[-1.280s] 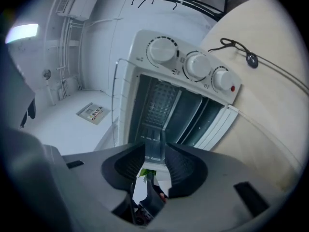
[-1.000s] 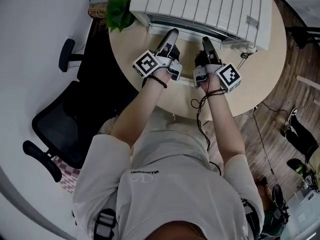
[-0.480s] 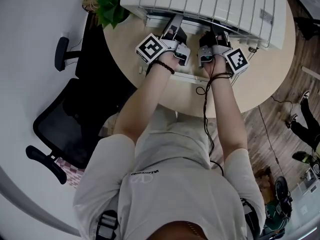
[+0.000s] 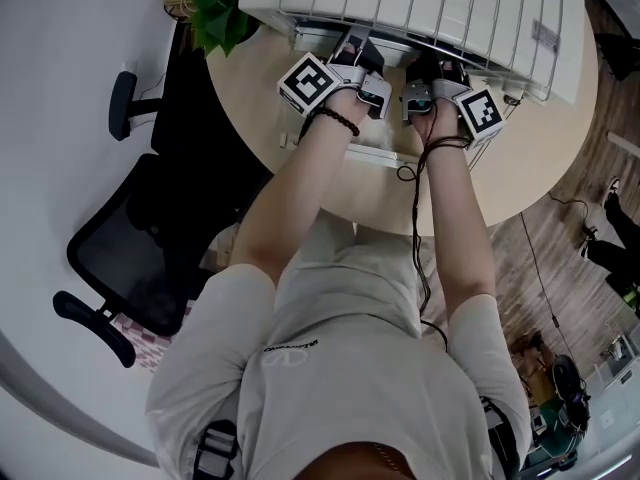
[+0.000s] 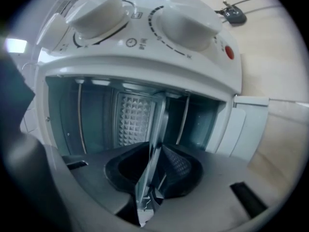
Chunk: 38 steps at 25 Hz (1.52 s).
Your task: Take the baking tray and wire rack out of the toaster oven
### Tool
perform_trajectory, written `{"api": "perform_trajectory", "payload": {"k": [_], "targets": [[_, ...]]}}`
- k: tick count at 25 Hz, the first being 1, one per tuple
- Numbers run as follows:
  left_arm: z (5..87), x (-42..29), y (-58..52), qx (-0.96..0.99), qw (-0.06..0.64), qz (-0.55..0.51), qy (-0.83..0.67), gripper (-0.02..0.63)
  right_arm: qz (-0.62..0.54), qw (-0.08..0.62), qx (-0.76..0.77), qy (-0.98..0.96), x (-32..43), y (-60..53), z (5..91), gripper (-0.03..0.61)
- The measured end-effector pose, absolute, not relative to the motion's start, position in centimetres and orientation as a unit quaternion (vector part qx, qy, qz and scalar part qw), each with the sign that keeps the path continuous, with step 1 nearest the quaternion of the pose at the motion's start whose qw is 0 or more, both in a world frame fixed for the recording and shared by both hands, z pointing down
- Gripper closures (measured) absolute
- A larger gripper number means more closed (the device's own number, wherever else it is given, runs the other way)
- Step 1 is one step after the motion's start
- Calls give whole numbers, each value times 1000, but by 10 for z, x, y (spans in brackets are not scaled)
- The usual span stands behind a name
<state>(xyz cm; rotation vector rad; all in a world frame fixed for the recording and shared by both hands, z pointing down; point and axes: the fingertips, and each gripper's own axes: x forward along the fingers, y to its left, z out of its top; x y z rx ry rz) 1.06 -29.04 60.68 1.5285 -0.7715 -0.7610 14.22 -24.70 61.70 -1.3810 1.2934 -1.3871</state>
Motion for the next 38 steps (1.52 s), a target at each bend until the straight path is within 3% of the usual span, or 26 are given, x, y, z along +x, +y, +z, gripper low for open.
{"api": "perform_trajectory", "payload": {"k": [3,18,38], "targets": [[615,9,-291,636,606,-335,-341,522,-541,387,-545,510,143,-246,619,508],[617,3,-267,609,632,-338,-339,556,-548,408,-530,503,133,-224,612,529],[608,-29,-149,581,652,-331,-358,565,-590,365,-516,502,104,-109,606,534]]}}
